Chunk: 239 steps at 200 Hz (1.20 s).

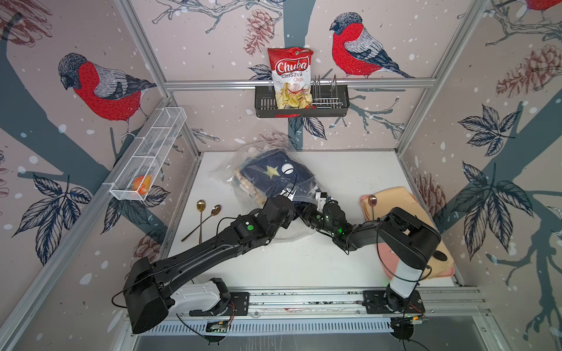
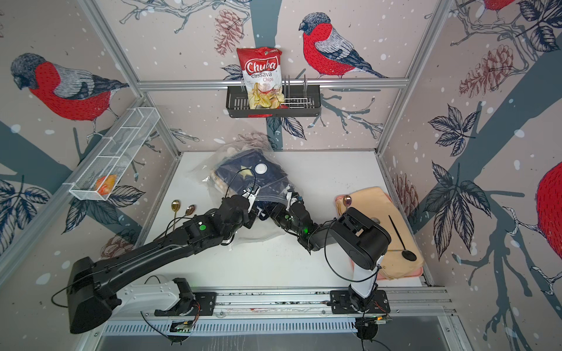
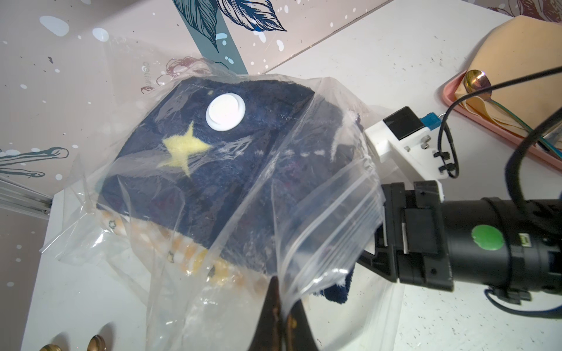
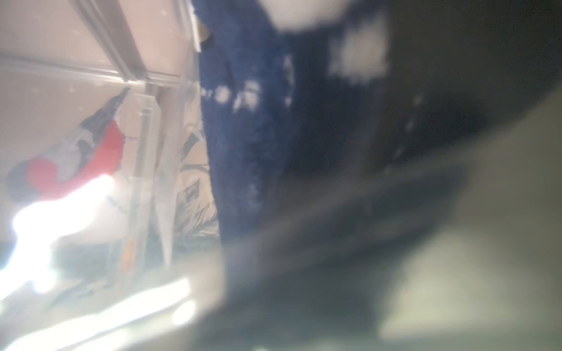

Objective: Take the blanket out of the vacuum bag
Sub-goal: Take out the blanket from the vacuum bag.

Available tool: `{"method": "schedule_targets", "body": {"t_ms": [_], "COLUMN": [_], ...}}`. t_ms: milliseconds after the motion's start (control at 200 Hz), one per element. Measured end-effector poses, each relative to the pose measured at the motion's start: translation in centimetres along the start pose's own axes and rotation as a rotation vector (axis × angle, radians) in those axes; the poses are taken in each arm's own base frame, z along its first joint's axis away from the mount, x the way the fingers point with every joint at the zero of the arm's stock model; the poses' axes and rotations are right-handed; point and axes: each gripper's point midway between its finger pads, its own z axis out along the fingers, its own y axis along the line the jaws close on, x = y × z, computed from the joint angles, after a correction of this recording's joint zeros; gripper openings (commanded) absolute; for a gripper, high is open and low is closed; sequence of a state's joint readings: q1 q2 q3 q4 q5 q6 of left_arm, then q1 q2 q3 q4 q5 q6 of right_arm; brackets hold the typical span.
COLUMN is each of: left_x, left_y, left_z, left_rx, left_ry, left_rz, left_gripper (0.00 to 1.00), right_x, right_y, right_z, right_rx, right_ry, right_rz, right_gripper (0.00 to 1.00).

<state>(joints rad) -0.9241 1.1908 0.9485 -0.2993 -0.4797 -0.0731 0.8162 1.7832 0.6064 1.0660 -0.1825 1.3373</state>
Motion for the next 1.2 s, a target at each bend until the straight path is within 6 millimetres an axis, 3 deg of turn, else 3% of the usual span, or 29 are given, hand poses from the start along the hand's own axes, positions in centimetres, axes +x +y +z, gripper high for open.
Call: {"method": "schedule_targets", "body": {"t_ms": [310, 465, 570, 715, 950, 1196], "left_x": [-0.2, -0.3, -0.4, -0.3, -0.4, -0.4], "left_y": [0.3, 0.5, 0.6, 0.6, 0.6, 0.6], "left_z": [-0.3, -0.4, -0.5, -0.5, -0.6, -0.6], "left_rx": [-0.007, -0.017, -0.020, -0.020, -0.019, -0.017], "left_ry": [-0.010, -0.015, -0.018, -0.017, -0.021, -0.021], "left_rz": [-0.004, -0.006, -0.007, -0.006, -0.009, -0.008], "left_gripper": [0.04, 0.05, 0.05, 0.05, 0.06, 0.06], "right_x": [-0.2, -0.6, -1.2, -1.1, -0.7, -2.5], "right_y": [5.6, 6.7, 7.0, 5.1, 0.3, -1.2], "right_z": [-1.1, -1.0, -0.3, -0.4, -2.6, -2.1], "right_rx": [-0.122, -0.123, -0.116, -0.065, 0.053, 0.099], "right_ry": [0.023, 0.024, 0.016, 0.023, 0.015, -0.025], "right_rz": [-0.021, -0.042, -0.055, -0.060, -0.033, -0.041], "right_gripper": [0.46, 0.46, 0.54, 0.64, 0.75, 0.83]}}
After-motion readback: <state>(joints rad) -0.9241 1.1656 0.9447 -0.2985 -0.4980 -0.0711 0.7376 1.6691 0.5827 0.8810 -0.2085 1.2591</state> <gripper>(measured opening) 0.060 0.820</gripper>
